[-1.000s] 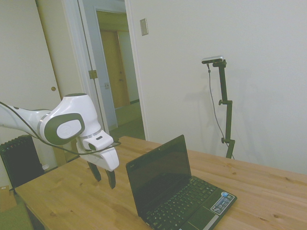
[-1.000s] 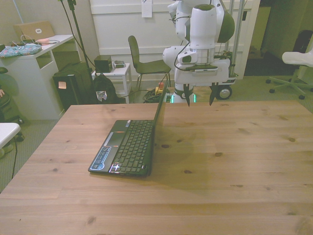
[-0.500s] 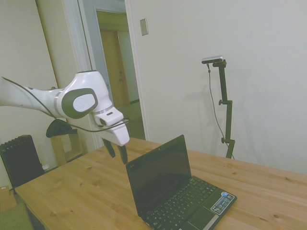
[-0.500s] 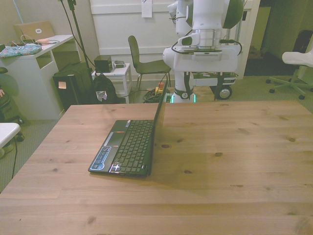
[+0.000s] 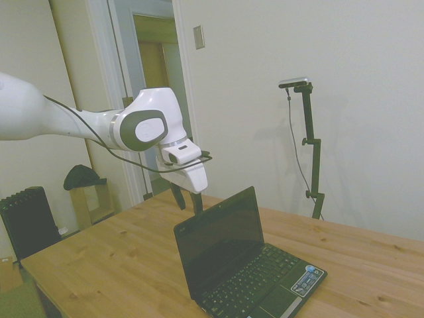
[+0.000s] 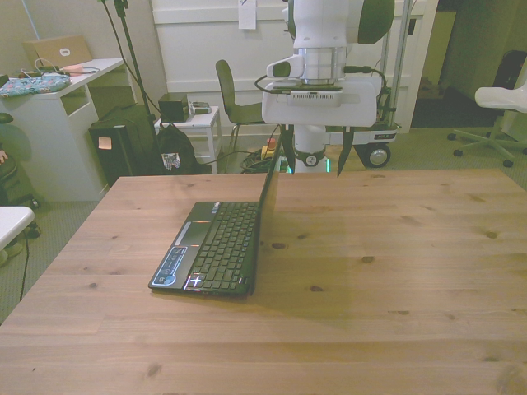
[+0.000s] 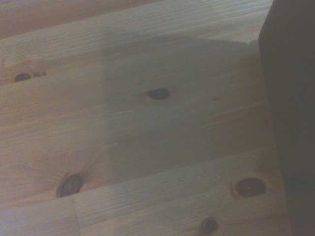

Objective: Close the laptop

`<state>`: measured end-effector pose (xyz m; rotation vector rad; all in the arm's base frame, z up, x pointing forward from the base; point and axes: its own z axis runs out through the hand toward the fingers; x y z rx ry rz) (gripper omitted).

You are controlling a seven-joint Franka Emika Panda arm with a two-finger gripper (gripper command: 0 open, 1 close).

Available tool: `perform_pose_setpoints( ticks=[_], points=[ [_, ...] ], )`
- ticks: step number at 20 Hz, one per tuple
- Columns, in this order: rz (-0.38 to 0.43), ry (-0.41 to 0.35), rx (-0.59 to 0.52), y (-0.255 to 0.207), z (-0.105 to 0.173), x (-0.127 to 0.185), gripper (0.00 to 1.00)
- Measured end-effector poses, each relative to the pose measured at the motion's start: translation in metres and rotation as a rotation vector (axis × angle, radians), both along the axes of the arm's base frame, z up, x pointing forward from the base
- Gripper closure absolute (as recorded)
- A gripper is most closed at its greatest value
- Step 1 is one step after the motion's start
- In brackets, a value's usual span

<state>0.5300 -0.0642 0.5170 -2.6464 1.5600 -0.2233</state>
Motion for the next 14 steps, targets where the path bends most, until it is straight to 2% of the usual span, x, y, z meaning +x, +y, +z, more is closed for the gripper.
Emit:
perform_pose_setpoints(
  ticks=[14],
  points=[
    [-0.011,0.008,0.002,-0.008,-0.006,0.014,1.0]
  ],
)
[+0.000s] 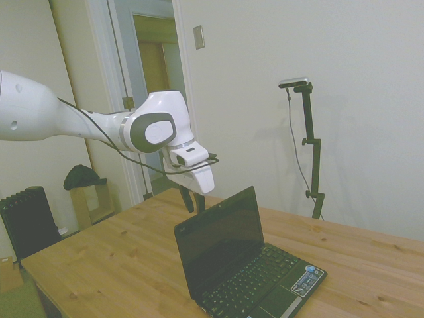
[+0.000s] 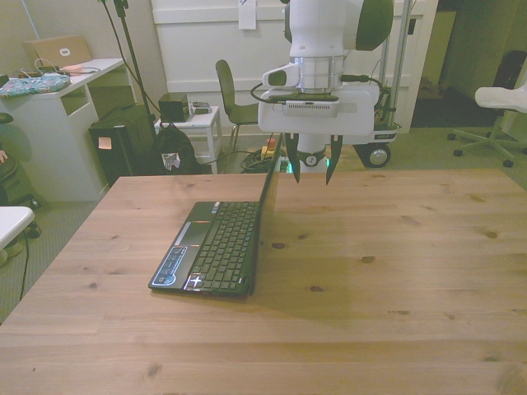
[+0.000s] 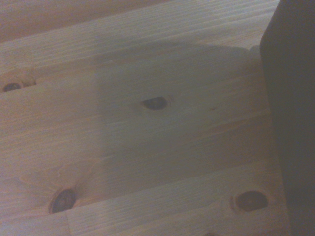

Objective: Close the laptop

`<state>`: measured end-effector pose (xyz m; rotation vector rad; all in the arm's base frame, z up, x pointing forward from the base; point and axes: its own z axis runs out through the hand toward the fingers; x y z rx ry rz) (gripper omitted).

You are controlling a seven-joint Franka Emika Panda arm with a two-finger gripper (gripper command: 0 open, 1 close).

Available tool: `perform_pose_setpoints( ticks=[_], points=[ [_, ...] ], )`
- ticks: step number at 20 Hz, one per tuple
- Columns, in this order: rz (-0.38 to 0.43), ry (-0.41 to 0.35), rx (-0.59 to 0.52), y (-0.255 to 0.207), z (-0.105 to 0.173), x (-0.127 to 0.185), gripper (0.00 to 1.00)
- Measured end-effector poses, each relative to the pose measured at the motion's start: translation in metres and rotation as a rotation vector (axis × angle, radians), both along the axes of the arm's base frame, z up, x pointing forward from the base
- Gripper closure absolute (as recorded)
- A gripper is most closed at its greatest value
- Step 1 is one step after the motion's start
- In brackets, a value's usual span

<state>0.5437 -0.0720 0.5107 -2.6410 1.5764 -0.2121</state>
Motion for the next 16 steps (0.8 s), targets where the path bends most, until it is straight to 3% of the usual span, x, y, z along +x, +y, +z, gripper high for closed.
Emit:
perform_pose_setpoints(
  ticks=[16],
  points=[
    [-0.022,0.001,0.002,-0.013,0.0,-0.001,1.0]
  ],
)
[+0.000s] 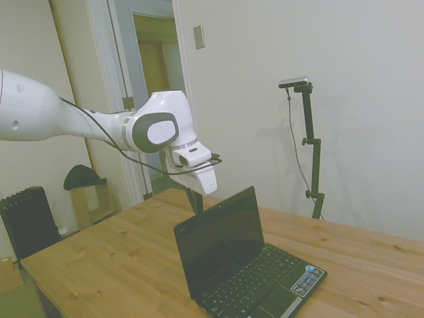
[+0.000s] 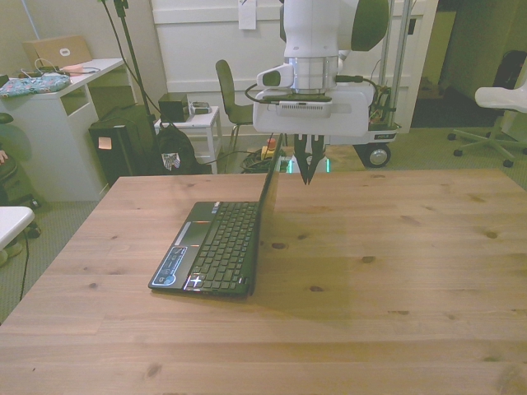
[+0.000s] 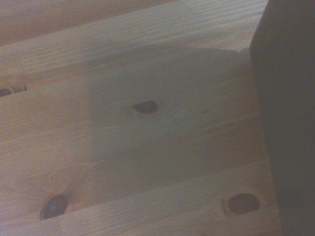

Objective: Close the laptop

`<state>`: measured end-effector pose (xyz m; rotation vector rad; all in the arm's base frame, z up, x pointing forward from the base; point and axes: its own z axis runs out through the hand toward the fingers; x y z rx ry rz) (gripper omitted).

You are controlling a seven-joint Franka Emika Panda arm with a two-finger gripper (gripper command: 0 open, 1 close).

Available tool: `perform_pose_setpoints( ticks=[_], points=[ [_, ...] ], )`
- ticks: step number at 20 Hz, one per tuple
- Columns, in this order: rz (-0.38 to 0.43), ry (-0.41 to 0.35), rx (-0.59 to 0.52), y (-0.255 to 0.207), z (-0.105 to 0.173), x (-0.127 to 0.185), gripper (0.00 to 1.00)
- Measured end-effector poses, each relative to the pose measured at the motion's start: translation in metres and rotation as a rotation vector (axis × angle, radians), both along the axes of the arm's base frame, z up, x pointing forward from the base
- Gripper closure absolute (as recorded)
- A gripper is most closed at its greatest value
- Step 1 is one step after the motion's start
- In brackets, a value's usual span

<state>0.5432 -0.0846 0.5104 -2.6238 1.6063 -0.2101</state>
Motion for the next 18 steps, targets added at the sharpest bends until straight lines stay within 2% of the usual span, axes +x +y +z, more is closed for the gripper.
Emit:
perform_pose_setpoints(
  ticks=[8,12,15,18],
  points=[
    [-0.073,0.01,0.018,-0.065,-0.003,-0.019,1.0],
    [-0.101,0.015,0.028,-0.116,-0.007,-0.037,1.0],
    [-0.13,0.036,0.035,-0.164,-0.022,-0.056,1.0],
    [-0.148,0.066,0.041,-0.199,-0.051,-0.065,1.0]
  ],
)
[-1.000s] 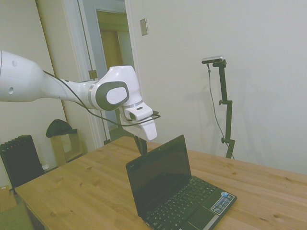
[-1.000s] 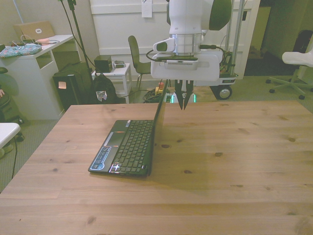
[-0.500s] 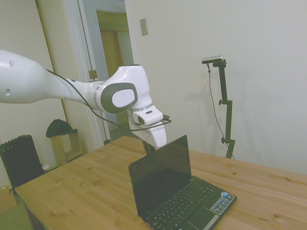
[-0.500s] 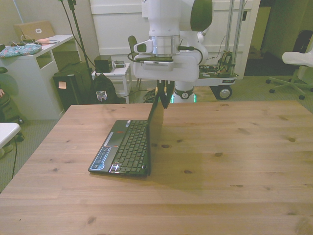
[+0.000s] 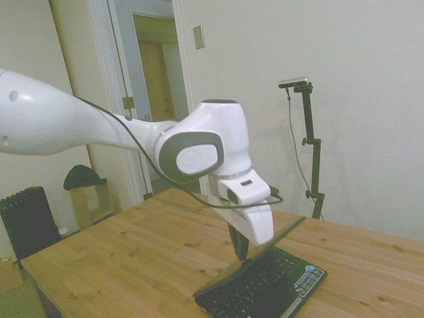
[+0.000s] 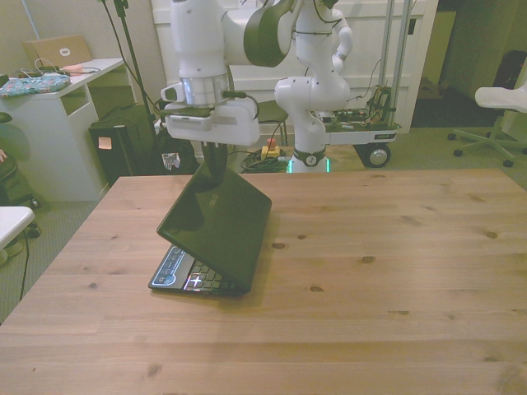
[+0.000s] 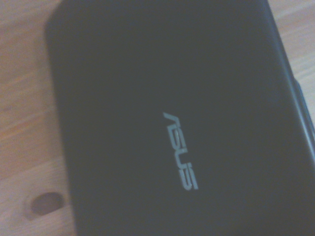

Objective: Close the laptop

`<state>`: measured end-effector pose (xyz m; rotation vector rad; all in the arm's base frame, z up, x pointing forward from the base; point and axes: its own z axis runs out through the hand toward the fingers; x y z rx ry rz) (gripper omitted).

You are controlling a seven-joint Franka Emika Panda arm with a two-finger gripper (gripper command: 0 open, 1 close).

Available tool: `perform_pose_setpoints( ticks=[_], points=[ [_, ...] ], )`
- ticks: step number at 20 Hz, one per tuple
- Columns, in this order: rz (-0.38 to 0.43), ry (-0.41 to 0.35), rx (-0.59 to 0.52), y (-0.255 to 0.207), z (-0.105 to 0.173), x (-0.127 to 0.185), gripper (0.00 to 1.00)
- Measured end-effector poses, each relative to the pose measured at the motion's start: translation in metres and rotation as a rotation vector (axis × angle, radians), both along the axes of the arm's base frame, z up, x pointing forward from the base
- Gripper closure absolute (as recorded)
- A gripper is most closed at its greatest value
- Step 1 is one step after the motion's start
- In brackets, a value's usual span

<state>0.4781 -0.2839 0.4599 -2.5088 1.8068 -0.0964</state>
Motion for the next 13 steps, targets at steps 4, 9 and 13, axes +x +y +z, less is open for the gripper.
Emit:
perform_pose_setpoints(
  ticks=[4,9,13],
  points=[
    [-0.002,0.052,0.011,-0.014,-0.056,0.008,1.0],
    [0.017,0.055,0.003,-0.007,-0.072,0.021,1.0],
    [0.116,-0.037,-0.005,0.049,-0.004,0.029,1.0]
  ],
)
